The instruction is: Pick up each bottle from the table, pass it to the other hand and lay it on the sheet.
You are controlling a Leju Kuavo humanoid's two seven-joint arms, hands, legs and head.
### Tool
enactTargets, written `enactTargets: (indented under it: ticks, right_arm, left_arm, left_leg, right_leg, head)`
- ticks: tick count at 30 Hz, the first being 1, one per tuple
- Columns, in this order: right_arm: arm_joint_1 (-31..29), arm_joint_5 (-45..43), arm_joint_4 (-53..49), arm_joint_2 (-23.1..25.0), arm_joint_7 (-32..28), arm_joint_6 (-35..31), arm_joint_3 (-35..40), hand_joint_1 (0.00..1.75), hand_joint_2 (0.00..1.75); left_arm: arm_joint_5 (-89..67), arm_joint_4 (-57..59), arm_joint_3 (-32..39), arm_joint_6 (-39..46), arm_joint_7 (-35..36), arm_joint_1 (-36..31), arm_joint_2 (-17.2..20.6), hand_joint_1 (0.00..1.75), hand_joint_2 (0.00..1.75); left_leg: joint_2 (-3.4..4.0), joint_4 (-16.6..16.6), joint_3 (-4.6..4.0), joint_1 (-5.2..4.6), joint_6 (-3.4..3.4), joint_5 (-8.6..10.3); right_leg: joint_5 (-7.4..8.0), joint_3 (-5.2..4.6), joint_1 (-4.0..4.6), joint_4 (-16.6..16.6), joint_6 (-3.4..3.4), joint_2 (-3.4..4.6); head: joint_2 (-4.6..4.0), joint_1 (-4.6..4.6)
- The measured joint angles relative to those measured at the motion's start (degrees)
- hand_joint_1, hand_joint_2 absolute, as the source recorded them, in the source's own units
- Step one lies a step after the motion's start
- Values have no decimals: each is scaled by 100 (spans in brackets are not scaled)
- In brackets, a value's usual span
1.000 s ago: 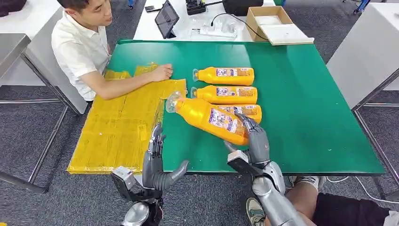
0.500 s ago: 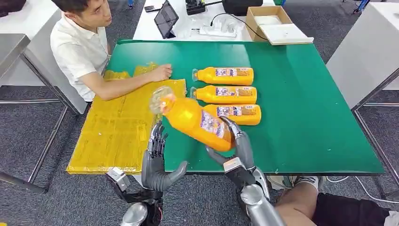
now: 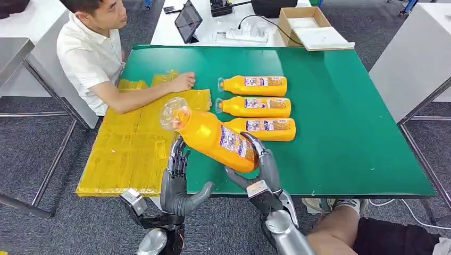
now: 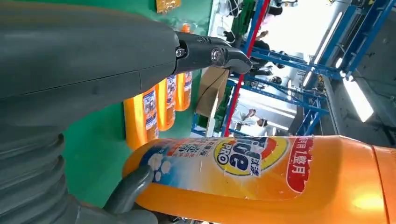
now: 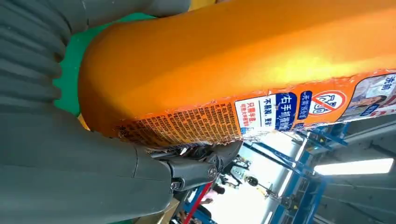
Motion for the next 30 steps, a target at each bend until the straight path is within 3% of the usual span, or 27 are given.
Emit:
enactTargets:
  ticks: [17, 29, 30]
  right_arm:
    - [-12, 160, 582, 146, 35, 667, 1093, 175, 175]
    - [-268, 243, 1399, 127, -129, 734, 1379, 175, 175]
    - [-279, 258, 1438, 127, -129, 734, 1386, 175, 175]
  left_arm:
    - [263, 9, -173, -599, 42, -151, 11, 0, 175]
    - [1025, 2, 144, -1484, 219, -78, 57, 0, 175]
    - [1045, 2, 153, -1504, 223, -70, 68, 21, 175]
  left_leg:
    - [3, 0, 0, 2, 0, 0]
    - [13, 0, 5, 2, -1, 1]
    - [13, 0, 5, 2, -1, 1]
  right_leg:
    - [0, 0, 1, 1, -1, 0]
    - [0, -3, 3, 1, -1, 2]
    - [0, -3, 3, 1, -1, 2]
  head:
    - [0, 2]
    - [0, 0]
    - [0, 2]
